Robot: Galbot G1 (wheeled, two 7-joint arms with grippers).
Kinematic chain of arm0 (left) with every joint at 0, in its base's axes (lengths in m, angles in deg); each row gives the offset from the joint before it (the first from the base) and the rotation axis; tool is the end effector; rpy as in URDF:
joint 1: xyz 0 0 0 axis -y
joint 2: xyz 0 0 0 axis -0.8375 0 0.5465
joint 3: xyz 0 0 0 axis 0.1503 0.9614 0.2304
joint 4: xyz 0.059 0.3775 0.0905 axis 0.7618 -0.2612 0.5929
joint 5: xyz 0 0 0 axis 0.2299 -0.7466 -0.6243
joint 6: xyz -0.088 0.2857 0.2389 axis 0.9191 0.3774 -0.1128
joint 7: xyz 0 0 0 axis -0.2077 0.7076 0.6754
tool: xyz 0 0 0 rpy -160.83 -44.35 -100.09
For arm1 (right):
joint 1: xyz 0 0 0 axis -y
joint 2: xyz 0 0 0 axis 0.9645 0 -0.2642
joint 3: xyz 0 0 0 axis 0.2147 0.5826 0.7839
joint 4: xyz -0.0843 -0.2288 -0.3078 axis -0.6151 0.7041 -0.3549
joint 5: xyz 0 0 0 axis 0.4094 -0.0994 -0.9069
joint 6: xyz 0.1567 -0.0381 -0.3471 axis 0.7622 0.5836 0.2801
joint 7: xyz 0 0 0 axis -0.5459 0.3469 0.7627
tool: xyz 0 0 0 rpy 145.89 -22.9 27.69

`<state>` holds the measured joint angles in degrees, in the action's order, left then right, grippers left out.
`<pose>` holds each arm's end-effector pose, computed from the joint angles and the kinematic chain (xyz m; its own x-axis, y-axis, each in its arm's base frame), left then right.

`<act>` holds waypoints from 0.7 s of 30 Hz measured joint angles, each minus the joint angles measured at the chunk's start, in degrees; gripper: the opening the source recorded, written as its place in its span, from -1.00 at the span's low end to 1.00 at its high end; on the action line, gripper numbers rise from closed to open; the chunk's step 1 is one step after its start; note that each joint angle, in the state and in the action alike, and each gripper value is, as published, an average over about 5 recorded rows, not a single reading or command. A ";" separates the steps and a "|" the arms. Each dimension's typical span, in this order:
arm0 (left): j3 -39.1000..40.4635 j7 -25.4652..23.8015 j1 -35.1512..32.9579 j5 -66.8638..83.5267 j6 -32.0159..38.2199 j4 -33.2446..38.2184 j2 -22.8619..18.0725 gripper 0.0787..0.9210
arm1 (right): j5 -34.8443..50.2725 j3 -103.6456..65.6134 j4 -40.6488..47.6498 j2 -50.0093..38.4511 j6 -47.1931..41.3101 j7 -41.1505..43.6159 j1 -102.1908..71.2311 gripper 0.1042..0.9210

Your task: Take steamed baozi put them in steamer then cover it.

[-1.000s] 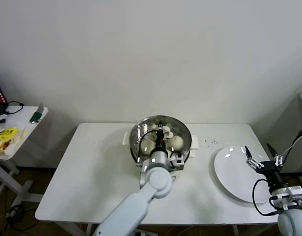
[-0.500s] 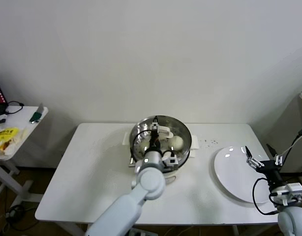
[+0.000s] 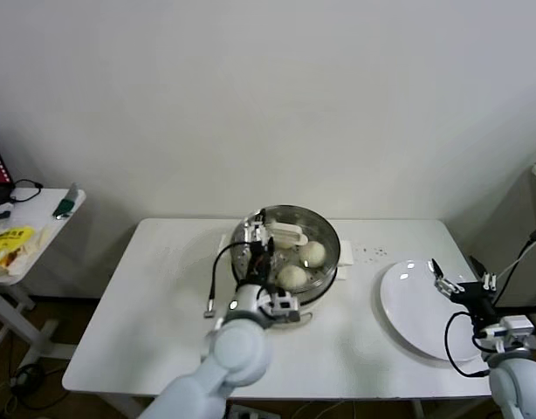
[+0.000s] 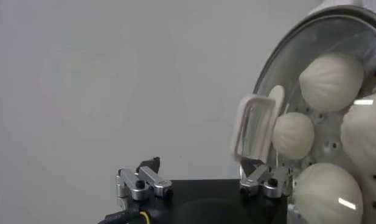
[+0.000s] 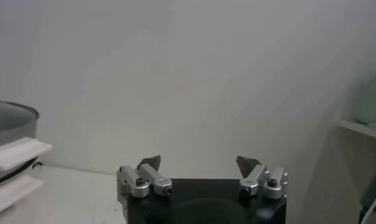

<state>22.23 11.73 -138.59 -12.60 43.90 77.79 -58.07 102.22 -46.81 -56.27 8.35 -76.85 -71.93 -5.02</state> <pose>0.3106 -0.1531 -0.2611 -0.9932 0.0983 0.0631 0.0825 0.2080 0.9746 0.2574 -0.2354 -0.3311 -0.9923 0.0428 0.1166 0.0246 0.9879 -0.1531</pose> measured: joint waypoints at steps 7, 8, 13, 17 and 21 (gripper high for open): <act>-8.24 6.28 -6.20 12.53 0.01 6.48 3.29 0.77 | -0.19 0.64 -0.17 -0.12 -0.66 0.37 0.09 0.76; -9.94 7.37 -7.22 14.87 0.01 7.15 3.59 0.77 | -0.25 0.78 -0.20 -0.07 -0.72 0.46 0.10 0.76; -19.36 13.16 -12.73 28.99 0.54 9.22 4.20 0.77 | -0.64 1.47 -0.21 0.42 -0.87 1.00 0.15 0.76; -26.64 17.51 -17.32 41.48 4.69 9.35 3.96 0.77 | -0.85 1.75 -0.10 0.87 -0.71 1.56 0.24 0.76; -32.34 20.62 -21.85 52.63 13.41 8.56 2.71 0.77 | -1.02 1.77 0.00 1.34 -0.43 2.07 0.26 0.76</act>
<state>-10.11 32.35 -160.44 40.03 57.31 86.35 -55.35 101.19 -45.03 -56.27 9.69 -77.29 -69.85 -4.75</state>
